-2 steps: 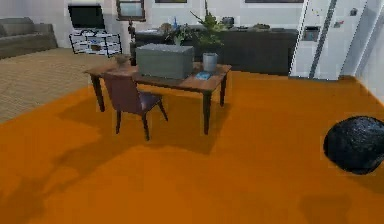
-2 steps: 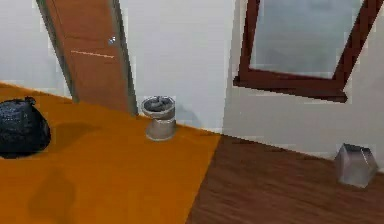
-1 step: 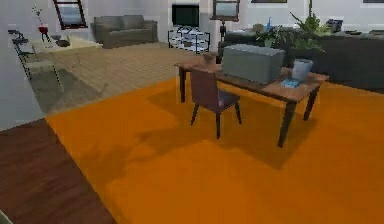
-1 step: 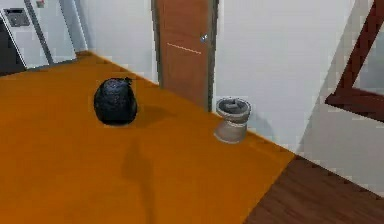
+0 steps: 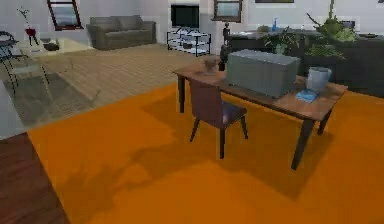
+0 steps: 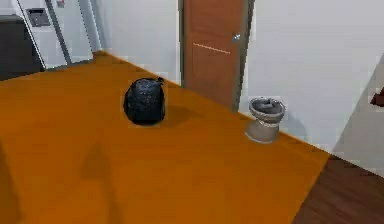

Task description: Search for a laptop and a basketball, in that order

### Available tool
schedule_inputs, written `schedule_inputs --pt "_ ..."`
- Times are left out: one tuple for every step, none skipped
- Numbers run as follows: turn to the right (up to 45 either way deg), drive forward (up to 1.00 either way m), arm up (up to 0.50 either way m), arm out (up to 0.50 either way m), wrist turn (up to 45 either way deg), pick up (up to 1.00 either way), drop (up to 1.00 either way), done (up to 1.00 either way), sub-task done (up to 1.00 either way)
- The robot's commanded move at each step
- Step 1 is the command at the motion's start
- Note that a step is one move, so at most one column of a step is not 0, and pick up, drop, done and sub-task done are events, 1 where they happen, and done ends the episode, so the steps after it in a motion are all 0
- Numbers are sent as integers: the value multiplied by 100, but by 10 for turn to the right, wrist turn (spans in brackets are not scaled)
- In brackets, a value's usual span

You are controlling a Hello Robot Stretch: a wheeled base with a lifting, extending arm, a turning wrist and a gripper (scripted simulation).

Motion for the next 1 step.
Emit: schedule_inputs --pt "-420 0 0 0 0 0 0 0 0"
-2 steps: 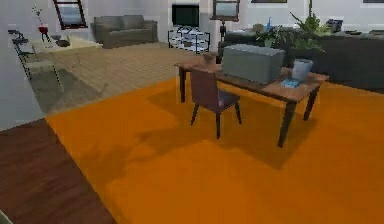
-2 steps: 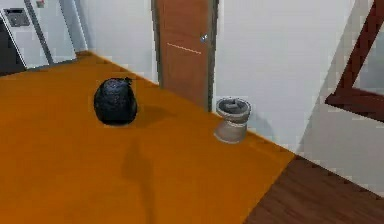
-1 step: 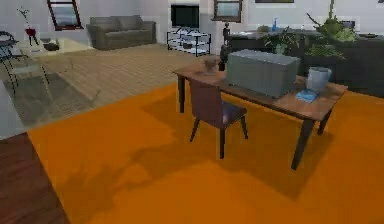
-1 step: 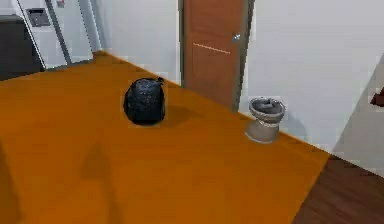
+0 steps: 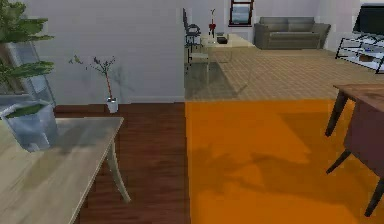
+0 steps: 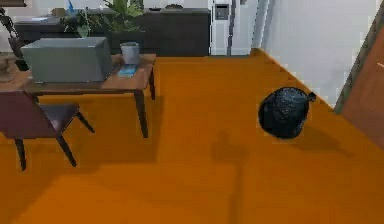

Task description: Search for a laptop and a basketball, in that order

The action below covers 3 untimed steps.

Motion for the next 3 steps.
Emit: schedule_inputs --pt "0 100 0 0 0 0 0 0 0" --pt "-60 0 0 0 0 0 0 0 0" --pt "0 50 0 0 0 0 0 0 0"
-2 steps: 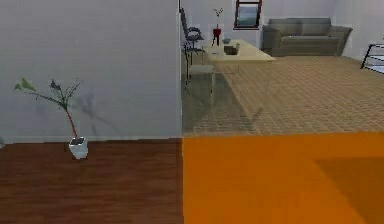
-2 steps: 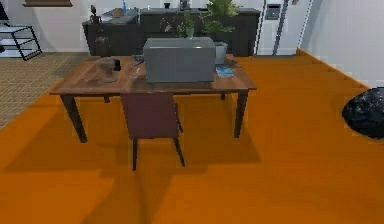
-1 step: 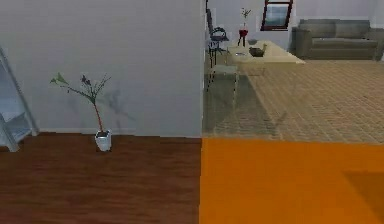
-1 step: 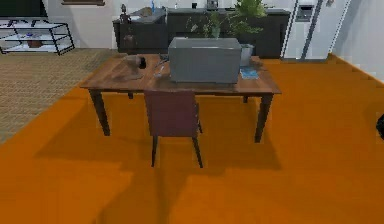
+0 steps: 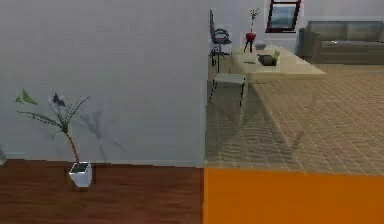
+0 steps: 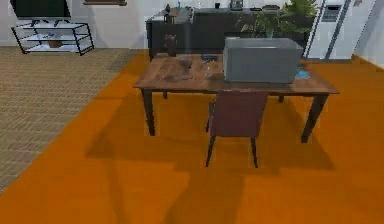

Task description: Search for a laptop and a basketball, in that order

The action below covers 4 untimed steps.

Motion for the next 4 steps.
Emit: schedule_inputs --pt "-390 0 0 0 0 0 0 0 0" --pt "0 35 0 0 0 0 0 0 0" --pt "-450 0 0 0 0 0 0 0 0" --pt "0 100 0 0 0 0 0 0 0"
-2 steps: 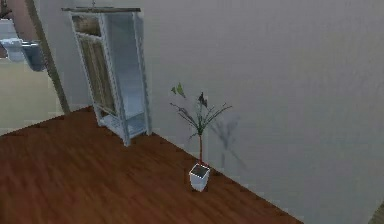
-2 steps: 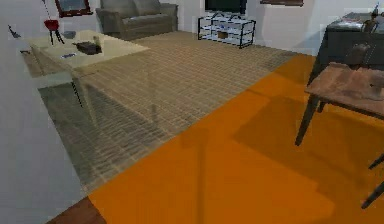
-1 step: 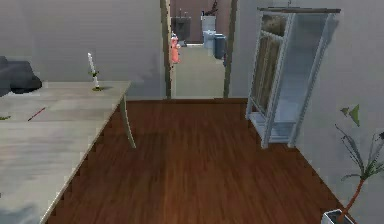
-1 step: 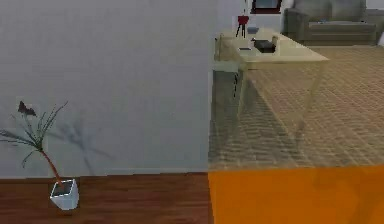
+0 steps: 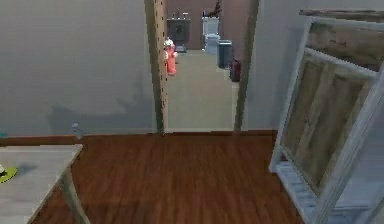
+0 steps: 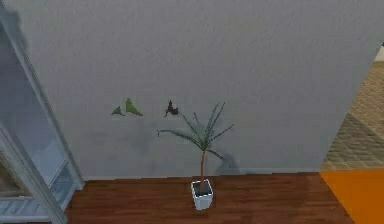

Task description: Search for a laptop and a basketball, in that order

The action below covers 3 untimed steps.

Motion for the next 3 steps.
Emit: schedule_inputs --pt "-30 0 0 0 0 0 0 0 0" --pt "0 100 0 0 0 0 0 0 0" --pt "-60 0 0 0 0 0 0 0 0"
